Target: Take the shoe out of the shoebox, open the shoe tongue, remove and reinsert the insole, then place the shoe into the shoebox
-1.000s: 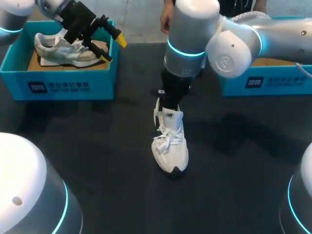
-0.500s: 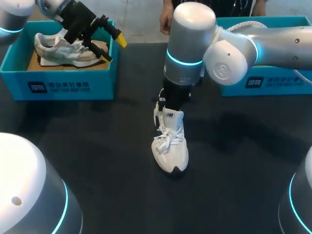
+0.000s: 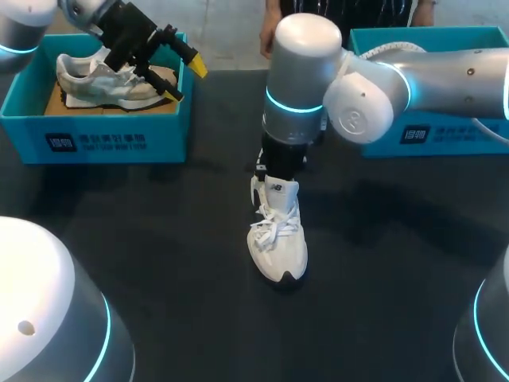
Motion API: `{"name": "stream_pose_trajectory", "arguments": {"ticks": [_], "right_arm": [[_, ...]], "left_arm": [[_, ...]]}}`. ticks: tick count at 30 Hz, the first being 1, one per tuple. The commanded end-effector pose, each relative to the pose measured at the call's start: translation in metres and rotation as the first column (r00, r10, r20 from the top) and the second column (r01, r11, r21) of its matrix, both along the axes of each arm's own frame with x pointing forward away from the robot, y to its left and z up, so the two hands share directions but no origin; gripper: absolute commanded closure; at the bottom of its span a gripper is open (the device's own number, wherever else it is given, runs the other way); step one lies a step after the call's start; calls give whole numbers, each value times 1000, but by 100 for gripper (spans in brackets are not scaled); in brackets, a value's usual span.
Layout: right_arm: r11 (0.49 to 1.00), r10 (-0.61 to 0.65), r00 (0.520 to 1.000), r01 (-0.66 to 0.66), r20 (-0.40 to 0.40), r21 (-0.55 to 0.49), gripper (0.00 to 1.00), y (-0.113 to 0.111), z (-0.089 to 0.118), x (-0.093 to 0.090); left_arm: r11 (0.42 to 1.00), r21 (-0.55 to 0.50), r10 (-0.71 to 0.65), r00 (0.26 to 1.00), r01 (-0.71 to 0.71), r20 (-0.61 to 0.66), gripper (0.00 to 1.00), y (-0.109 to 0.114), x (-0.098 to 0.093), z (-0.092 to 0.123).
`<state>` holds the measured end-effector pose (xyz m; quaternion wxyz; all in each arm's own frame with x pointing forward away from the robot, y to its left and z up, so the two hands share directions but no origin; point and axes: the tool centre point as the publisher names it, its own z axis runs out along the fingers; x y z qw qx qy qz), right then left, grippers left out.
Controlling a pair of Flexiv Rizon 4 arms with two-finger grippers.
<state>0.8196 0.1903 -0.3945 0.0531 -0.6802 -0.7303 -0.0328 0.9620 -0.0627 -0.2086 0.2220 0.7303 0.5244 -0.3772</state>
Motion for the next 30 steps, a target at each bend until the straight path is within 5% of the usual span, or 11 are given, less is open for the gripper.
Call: {"name": "stream_pose_trajectory", "arguments": {"ticks": [1,11,19,30], "right_arm": [[999,-3,999,5,39,-49,100,2,27,-5],[993,15,988,4,154,-120,100,-5,54,16],[995,35,986,-19,161,-102,100,-6,30,37],[997,35,991,-26,126,-69,100,-10,-6,37]], "left_arm": [[1000,3,-2,1000,2,0,0,0,0,1],[1000,3,-2,1000,2,0,0,0,0,1],[1000,3,-2,1000,2,0,0,0,0,1],[1000,3,-2,1000,2,0,0,0,0,1]]}}
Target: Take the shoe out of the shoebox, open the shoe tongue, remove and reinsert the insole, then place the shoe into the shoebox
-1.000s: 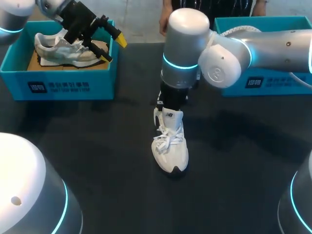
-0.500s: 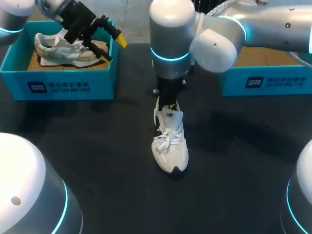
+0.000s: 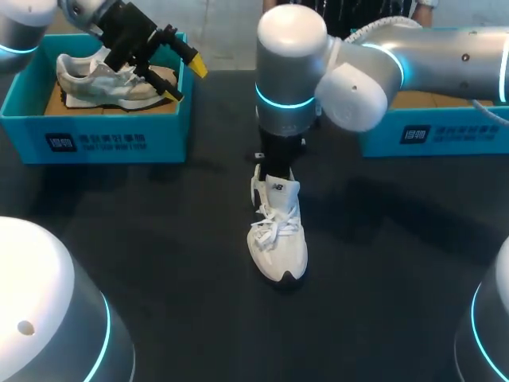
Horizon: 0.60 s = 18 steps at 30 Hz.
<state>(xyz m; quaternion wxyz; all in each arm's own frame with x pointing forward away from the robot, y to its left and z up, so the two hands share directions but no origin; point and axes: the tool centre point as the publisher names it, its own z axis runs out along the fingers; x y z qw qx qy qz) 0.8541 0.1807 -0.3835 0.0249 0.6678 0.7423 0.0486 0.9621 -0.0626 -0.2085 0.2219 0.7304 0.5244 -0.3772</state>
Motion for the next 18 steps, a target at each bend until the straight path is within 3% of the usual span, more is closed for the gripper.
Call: {"name": "stream_pose_trajectory", "arguments": {"ticks": [1,9,18], "right_arm": [[1000,3,1000,-3,-18,21,100,0,-20,1],[999,-8,998,10,-56,41,100,-4,-37,-5],[1000,-20,1000,20,23,-6,100,-4,-2,-10]], "left_arm": [[1000,3,-2,1000,2,0,0,0,0,1],[1000,3,-2,1000,2,0,0,0,0,1],[1000,3,-2,1000,2,0,0,0,0,1]]}}
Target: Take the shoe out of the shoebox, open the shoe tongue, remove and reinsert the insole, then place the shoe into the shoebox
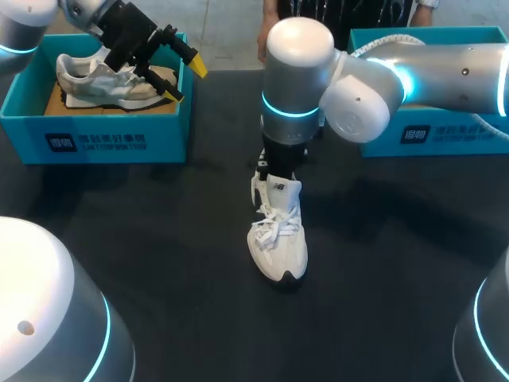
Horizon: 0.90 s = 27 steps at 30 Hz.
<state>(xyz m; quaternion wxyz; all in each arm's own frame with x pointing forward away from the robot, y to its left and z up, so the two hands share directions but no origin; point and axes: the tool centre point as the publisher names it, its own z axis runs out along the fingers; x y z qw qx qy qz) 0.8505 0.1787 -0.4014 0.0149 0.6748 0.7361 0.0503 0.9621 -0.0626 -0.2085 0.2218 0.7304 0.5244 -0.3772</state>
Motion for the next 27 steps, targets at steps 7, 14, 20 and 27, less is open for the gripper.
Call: {"name": "stream_pose_trajectory", "arguments": {"ticks": [7,14,20,27], "right_arm": [[998,20,992,-13,123,-62,100,0,44,6],[997,35,982,-20,187,-79,100,3,47,22],[997,29,978,-14,208,-72,100,3,32,31],[999,28,983,-21,180,-41,100,4,6,37]], "left_arm": [[1000,3,-2,1000,2,0,0,0,0,1],[1000,3,-2,1000,2,0,0,0,0,1],[1000,3,-2,1000,2,0,0,0,0,1],[1000,3,-2,1000,2,0,0,0,0,1]]}}
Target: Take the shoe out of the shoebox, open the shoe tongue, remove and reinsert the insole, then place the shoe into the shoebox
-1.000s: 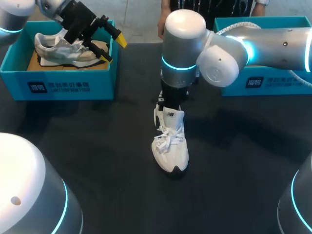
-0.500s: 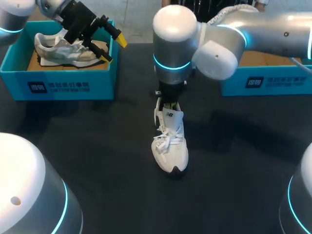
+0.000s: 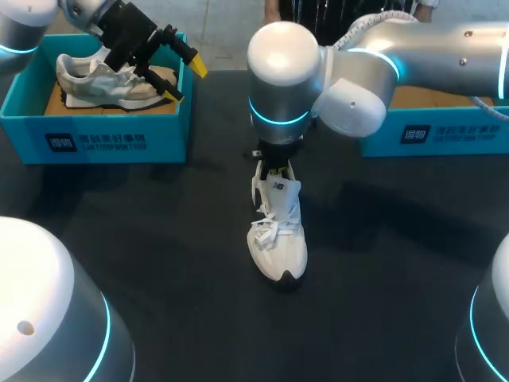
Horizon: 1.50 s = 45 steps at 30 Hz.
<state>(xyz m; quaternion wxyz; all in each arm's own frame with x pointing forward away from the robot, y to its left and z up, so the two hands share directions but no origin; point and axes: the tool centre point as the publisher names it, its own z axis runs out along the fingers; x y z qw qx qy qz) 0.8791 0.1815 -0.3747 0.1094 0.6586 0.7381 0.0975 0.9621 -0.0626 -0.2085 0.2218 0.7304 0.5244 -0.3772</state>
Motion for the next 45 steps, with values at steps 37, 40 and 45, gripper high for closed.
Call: {"name": "stream_pose_trajectory", "arguments": {"ticks": [37,40,45], "right_arm": [[992,22,985,-1,170,-124,100,5,-5,20],[992,18,984,4,176,-123,100,5,-10,21],[993,13,988,5,154,-114,100,4,-22,22]], "left_arm": [[1000,3,-2,1000,2,0,0,0,0,1],[1000,3,-2,1000,2,0,0,0,0,1],[1000,3,-2,1000,2,0,0,0,0,1]]}}
